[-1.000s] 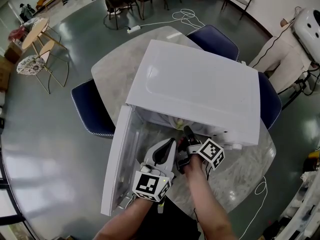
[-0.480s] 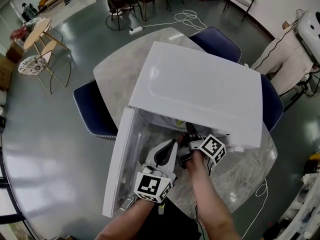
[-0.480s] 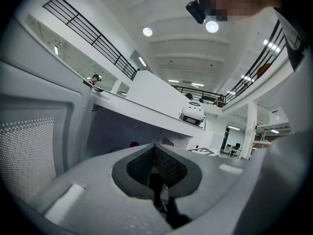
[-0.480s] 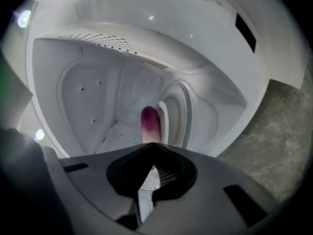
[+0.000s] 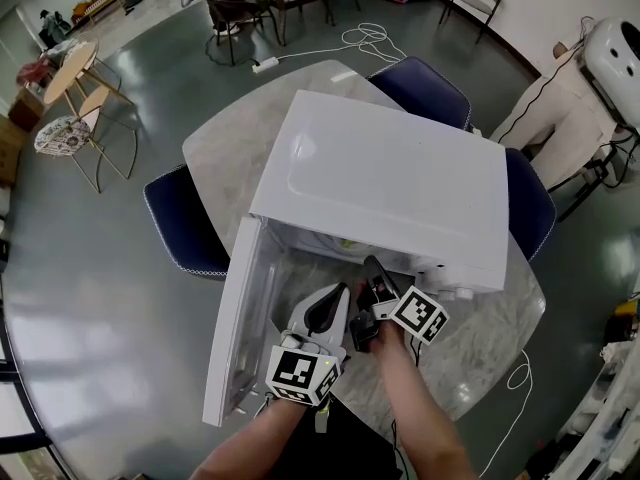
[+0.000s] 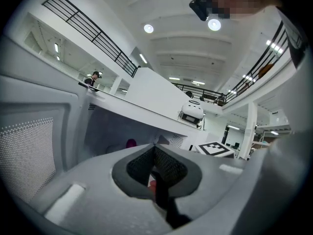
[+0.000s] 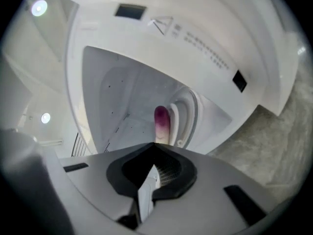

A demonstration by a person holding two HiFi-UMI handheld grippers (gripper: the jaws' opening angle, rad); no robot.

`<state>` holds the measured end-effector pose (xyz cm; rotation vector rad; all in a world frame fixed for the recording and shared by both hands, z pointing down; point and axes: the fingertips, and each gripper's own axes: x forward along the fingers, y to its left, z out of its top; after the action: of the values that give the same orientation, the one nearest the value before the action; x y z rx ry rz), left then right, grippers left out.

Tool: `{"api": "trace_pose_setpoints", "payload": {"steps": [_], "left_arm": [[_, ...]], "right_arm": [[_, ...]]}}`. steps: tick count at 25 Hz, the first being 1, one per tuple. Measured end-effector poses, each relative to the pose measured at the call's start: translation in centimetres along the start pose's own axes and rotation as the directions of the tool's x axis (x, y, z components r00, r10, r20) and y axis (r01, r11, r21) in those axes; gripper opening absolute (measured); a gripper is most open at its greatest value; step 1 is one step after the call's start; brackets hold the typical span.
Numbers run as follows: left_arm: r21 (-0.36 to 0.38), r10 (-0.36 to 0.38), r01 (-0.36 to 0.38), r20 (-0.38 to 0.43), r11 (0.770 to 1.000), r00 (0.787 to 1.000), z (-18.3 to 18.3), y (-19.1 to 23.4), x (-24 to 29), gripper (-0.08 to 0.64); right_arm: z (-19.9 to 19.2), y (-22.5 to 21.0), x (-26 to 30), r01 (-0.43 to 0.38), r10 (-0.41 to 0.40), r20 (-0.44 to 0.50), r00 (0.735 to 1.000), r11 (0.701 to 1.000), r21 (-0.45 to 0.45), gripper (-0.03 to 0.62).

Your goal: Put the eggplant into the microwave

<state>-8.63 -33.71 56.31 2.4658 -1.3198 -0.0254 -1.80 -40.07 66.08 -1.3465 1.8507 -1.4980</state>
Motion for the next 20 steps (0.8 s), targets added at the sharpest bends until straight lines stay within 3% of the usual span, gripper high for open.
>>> {"api": "trace_pose_setpoints", "payload": {"steps": [5, 10, 14, 20], "left_arm": [[-0.002, -0.022, 0.022, -0.017, 1.0, 1.0, 1.4, -2.4, -0.8, 0.008], [0.004, -0.038, 0.038, -0.001, 0.999, 0.999, 3.9, -4.4, -2.0, 0.008], [0.011, -0.058, 0.058, 0.009, 0.998, 0.998, 5.9, -6.6, -3.1, 0.008], [0.045, -0.099, 0.099, 0.01, 0.994, 0.995, 9.6, -10.5, -5.6, 0.008]], "right_arm": [[-0.8, 3.1, -4.4, -0.006, 0.003, -0.03, 1.0, 0.993, -0.116, 0.003], [0.0, 7.6, -8.1, -0.033, 0.023, -0.043, 0.999, 0.966, -0.258, 0.003], [0.4, 11.1, -10.5, -0.059, 0.035, -0.063, 0.997, 0.908, -0.416, 0.003], [0.3, 16.7, -14.2, -0.102, 0.052, -0.098, 0.994, 0.784, -0.613, 0.002]]}}
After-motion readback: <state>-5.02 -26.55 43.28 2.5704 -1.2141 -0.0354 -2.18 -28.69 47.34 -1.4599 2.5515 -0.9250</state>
